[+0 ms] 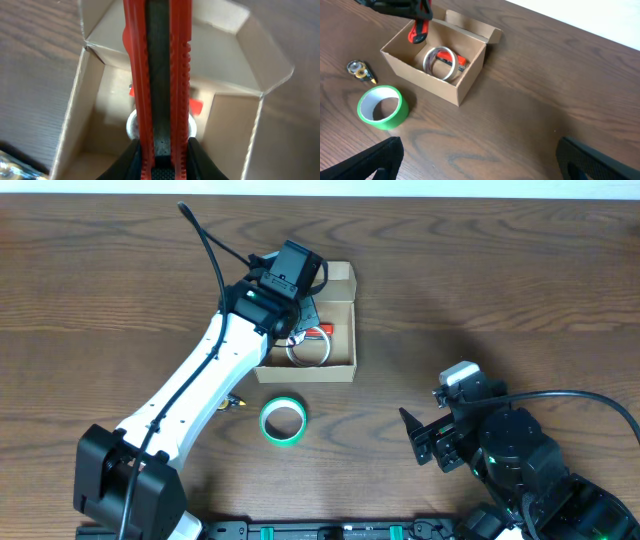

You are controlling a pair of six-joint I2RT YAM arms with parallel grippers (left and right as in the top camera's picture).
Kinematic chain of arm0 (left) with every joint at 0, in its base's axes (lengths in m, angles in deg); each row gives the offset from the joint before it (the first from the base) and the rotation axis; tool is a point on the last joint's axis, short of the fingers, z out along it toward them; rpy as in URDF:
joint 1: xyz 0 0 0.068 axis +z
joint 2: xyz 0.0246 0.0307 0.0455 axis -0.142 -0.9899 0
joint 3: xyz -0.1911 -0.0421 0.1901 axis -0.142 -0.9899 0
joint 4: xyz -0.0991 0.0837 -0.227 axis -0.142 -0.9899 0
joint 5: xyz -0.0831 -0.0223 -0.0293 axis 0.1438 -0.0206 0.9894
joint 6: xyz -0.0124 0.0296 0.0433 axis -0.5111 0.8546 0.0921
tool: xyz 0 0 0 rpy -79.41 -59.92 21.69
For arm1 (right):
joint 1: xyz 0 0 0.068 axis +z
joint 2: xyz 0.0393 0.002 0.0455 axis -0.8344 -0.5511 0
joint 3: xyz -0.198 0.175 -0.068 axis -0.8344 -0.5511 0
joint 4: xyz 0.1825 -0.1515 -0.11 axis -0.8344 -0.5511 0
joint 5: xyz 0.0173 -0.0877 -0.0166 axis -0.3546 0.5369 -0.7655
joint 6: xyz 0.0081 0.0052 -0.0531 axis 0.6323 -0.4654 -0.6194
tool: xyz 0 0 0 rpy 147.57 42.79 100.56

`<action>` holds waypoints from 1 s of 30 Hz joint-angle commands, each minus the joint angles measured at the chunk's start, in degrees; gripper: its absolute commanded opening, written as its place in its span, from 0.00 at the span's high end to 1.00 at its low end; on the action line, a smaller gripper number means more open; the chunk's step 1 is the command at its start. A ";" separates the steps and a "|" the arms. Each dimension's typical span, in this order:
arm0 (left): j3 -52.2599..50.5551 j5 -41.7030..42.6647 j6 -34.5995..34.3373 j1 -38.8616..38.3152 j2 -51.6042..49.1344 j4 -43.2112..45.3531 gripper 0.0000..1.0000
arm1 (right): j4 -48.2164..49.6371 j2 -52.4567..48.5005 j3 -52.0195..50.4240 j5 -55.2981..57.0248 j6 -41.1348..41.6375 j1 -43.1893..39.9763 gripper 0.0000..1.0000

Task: Pack container
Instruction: 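Carry the red box cutter into the box and release it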

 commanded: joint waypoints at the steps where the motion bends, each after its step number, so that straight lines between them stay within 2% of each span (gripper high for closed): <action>1: 1.03 -4.87 -14.03 -0.66 -1.42 0.52 0.77 | 0.09 -0.02 -0.20 0.20 0.39 -0.13 0.01; 8: 1.03 -5.90 -30.62 -1.51 -3.28 0.79 0.76 | 0.09 -0.02 -0.20 0.20 0.39 -0.15 0.01; 15: 1.03 -5.81 -40.24 -3.74 -7.02 3.15 0.74 | 0.09 -0.02 -0.20 0.20 0.39 -0.13 0.01; 22: 1.03 -5.64 -54.90 -4.92 -9.57 3.48 0.77 | 0.09 -0.02 -0.20 0.20 0.39 -0.13 0.01; 30: 1.03 -5.70 -63.10 -5.03 -9.79 3.41 0.77 | 0.09 -0.02 -0.20 0.20 0.39 -0.13 0.01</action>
